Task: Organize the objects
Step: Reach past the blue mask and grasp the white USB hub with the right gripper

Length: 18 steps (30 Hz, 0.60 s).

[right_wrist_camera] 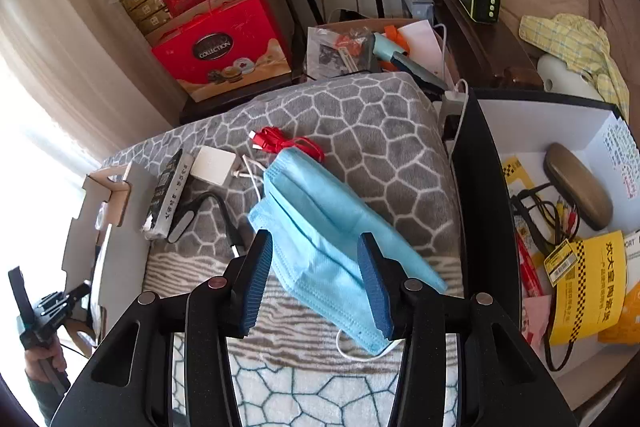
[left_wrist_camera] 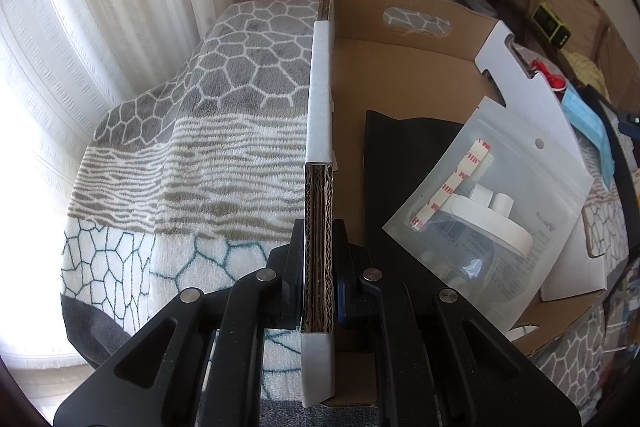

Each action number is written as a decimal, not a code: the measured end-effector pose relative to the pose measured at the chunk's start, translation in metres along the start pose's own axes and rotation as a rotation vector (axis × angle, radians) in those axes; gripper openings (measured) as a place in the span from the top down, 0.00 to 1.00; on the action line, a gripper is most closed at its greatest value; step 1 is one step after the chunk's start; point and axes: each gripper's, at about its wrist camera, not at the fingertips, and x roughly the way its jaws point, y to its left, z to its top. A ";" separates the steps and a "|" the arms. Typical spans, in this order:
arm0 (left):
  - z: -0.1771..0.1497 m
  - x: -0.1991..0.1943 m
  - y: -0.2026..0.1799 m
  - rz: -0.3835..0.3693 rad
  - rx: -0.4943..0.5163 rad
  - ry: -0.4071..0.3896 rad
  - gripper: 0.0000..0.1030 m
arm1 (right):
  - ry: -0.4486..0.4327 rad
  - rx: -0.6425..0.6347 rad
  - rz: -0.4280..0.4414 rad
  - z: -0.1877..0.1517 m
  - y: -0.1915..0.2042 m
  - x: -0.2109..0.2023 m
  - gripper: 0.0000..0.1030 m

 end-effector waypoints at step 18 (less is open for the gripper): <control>0.001 0.000 -0.002 0.002 0.008 0.000 0.90 | 0.087 -0.174 -0.089 0.077 0.037 0.084 0.56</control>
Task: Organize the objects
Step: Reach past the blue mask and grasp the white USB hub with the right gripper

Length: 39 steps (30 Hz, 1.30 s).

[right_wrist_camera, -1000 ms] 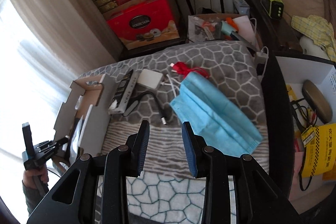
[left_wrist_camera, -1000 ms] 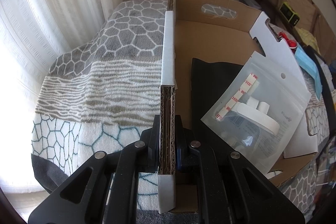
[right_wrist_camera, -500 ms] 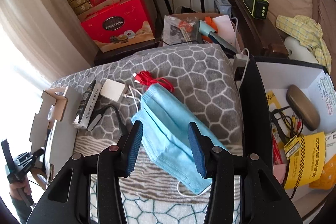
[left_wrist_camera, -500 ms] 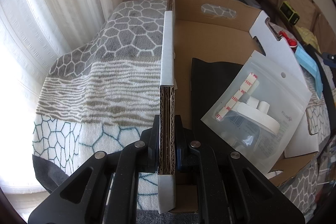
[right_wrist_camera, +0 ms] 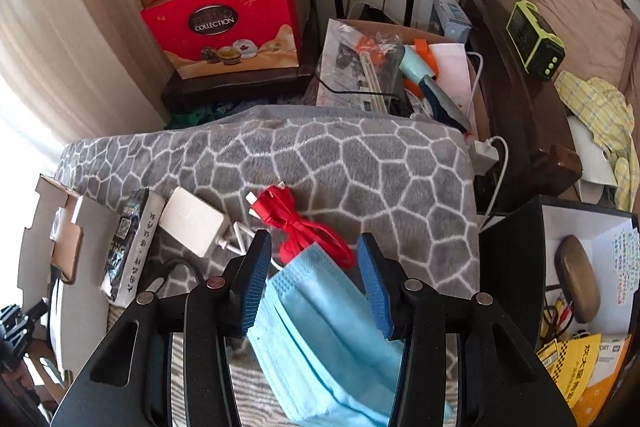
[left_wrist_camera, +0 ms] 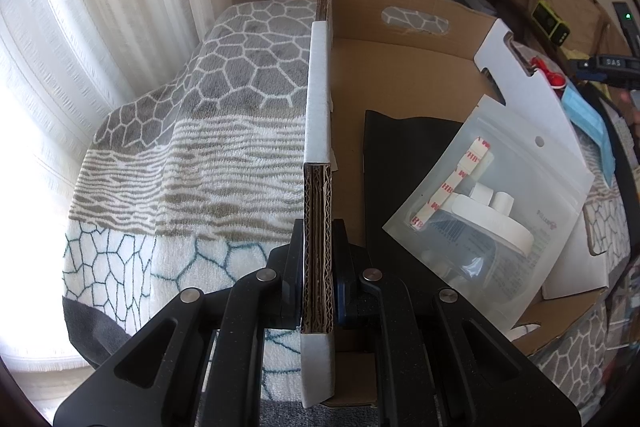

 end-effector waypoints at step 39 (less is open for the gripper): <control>0.002 0.001 0.003 -0.029 -0.021 -0.006 0.90 | 0.013 -0.436 0.099 0.008 0.096 0.053 0.56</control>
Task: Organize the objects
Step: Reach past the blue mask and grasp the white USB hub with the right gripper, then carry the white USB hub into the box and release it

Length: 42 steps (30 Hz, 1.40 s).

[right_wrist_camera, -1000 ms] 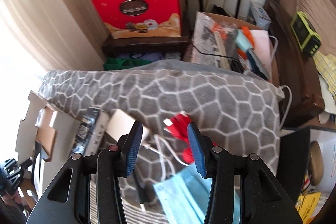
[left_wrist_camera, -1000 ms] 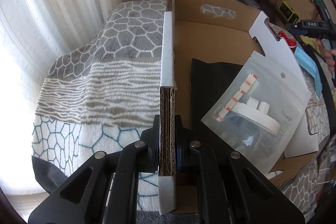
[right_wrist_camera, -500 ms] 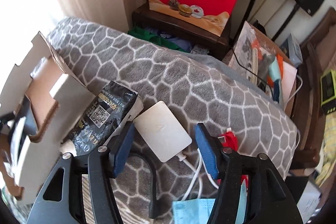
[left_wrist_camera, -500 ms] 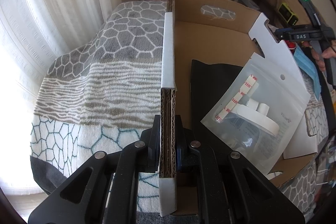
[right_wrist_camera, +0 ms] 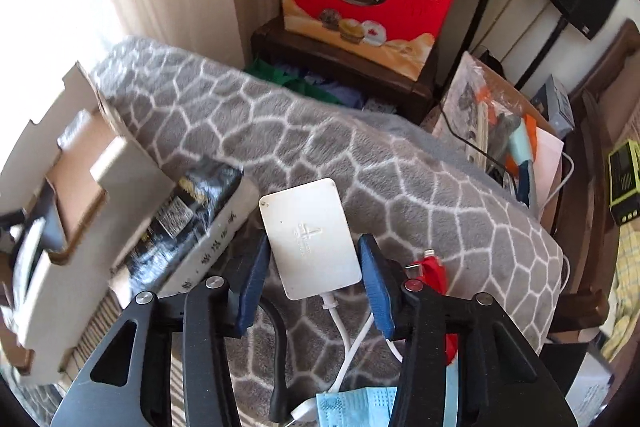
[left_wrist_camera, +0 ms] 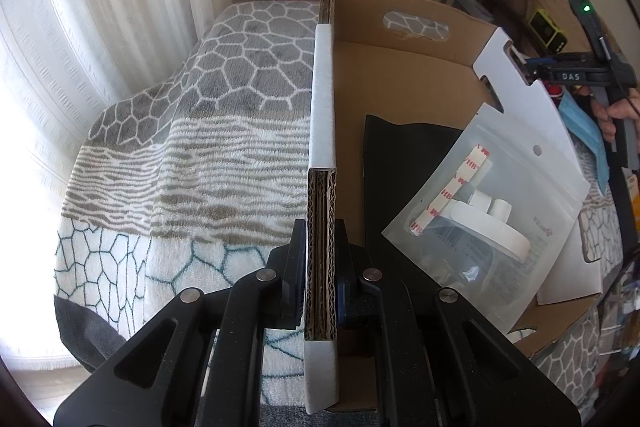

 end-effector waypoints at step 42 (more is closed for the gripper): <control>0.002 0.001 0.006 -0.013 -0.027 0.005 0.90 | -0.006 -0.252 -0.007 0.034 0.185 -0.052 0.60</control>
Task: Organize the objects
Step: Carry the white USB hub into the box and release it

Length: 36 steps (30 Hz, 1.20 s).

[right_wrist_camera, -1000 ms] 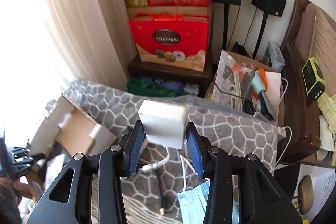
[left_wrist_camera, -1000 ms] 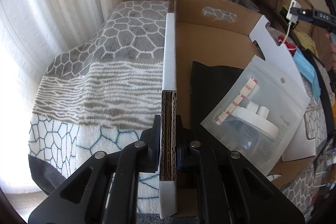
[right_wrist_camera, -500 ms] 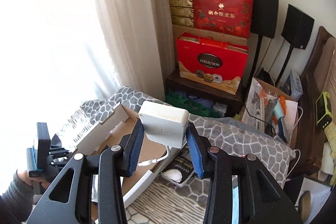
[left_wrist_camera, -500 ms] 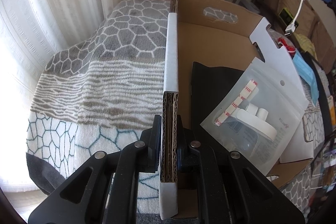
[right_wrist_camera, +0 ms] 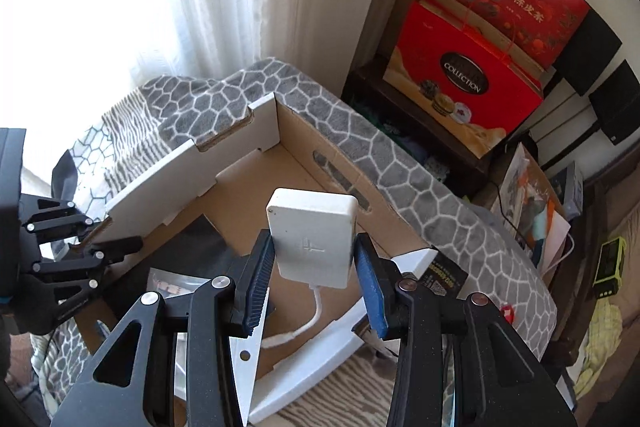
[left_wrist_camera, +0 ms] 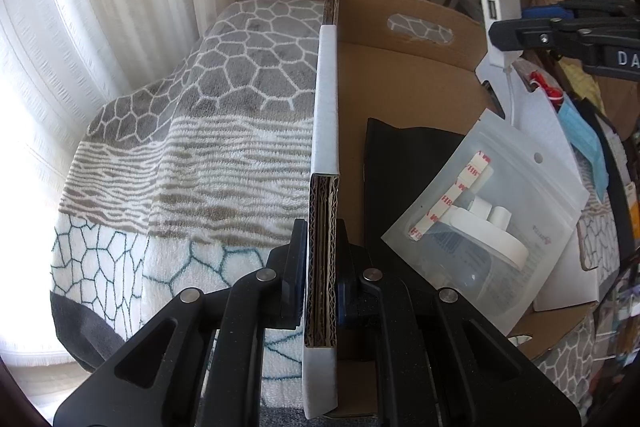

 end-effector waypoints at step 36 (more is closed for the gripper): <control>0.001 0.001 -0.001 0.014 0.011 0.001 0.90 | 0.045 0.222 0.240 -0.019 -0.021 -0.014 0.48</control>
